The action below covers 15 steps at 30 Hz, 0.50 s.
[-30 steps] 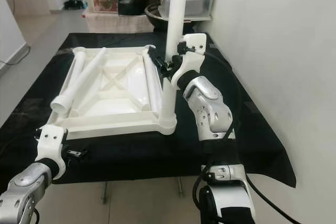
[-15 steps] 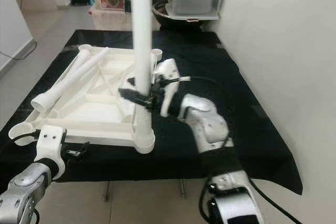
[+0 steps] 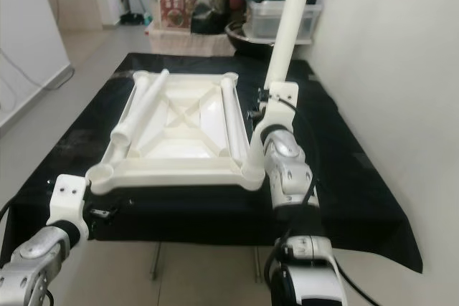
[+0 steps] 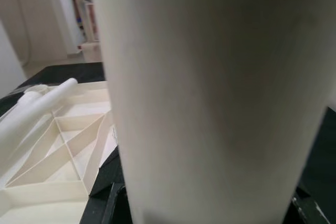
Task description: Building children table
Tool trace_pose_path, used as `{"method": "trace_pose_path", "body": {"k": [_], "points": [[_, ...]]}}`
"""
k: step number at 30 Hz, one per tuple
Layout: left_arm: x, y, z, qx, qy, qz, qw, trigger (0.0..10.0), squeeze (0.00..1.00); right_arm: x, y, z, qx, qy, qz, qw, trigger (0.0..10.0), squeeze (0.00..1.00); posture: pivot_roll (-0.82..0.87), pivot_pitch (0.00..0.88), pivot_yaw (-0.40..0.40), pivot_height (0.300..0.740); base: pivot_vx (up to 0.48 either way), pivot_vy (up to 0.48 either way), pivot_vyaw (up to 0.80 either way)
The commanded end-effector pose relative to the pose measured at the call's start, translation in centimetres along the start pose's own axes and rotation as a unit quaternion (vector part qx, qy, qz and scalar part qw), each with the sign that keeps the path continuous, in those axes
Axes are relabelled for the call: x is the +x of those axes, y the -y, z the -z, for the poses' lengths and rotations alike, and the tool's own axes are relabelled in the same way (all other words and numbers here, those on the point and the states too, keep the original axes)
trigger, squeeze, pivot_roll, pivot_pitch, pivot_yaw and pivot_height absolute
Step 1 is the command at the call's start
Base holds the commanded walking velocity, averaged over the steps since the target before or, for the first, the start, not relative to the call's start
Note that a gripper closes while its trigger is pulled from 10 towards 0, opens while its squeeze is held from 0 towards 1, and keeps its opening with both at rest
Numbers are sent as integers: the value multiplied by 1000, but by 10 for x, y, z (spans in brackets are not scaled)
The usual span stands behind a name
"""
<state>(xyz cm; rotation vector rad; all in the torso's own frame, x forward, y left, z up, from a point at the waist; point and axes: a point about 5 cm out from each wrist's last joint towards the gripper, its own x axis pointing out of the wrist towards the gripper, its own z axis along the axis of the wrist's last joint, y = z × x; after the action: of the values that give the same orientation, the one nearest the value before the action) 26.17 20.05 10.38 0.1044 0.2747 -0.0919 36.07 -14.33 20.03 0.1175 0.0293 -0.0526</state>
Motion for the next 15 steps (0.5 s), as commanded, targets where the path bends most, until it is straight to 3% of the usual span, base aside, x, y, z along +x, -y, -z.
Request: {"method": "trace_pose_path", "body": {"k": [1,2,4,5,7,8,9,10,11,12,13,14,15], "points": [[2,3,0,2,-2,7,1000,10000,0,-6,-4,12,21,-39,14,999,10000,0,93,0,-31,740,0,0,0],[2,4,0,2,-2,8,1000,10000,0,-10,-20,3,29,-10,-23,999,10000,0,92,0,-31,740,0,0,0],[2,4,0,2,-2,8,1000,10000,0,-10,-20,3,29,-10,-23,999,10000,0,92,0,-31,740,0,0,0],[3,4,-1,2,-2,9,1000,10000,0,-13,-34,-7,35,20,-62,997,10000,1000,93,0,-33,740,0,0,0],[3,3,-1,1,-1,8,1000,10000,0,-15,-55,-25,59,50,-158,984,10000,1000,96,0,-36,740,0,0,0],[3,3,-1,1,-1,8,1000,10000,0,-15,-55,-25,59,50,-158,984,10000,1000,96,0,-36,740,0,0,0],[4,3,-1,1,0,7,1000,10000,0,-15,-61,-33,63,57,-213,973,10000,75,95,0,-38,740,0,0,0],[4,3,-1,0,0,7,1000,10000,0,-16,-64,-38,58,61,-261,962,10000,75,95,0,-38,740,0,0,0],[4,3,-1,0,0,7,1000,10000,0,-16,-64,-38,58,61,-261,962,10000,75,95,0,-38,740,0,0,0],[4,3,-1,0,1,6,1000,10000,0,-19,-65,-43,41,65,-332,940,10000,0,94,0,-40,740,0,0,0],[5,3,-1,-1,1,6,1000,10000,0,-26,-64,-43,29,54,-411,909,10000,0,95,0,-42,740,0,0,0],[5,3,-1,-1,1,6,1000,10000,0,-31,-64,-43,23,43,-456,888,10000,0,95,0,-43,740,0,0,0],[5,4,-1,-1,2,6,1000,10000,0,-39,-63,-41,31,23,-513,858,10000,0,96,0,-46,740,0,0,0]]}}
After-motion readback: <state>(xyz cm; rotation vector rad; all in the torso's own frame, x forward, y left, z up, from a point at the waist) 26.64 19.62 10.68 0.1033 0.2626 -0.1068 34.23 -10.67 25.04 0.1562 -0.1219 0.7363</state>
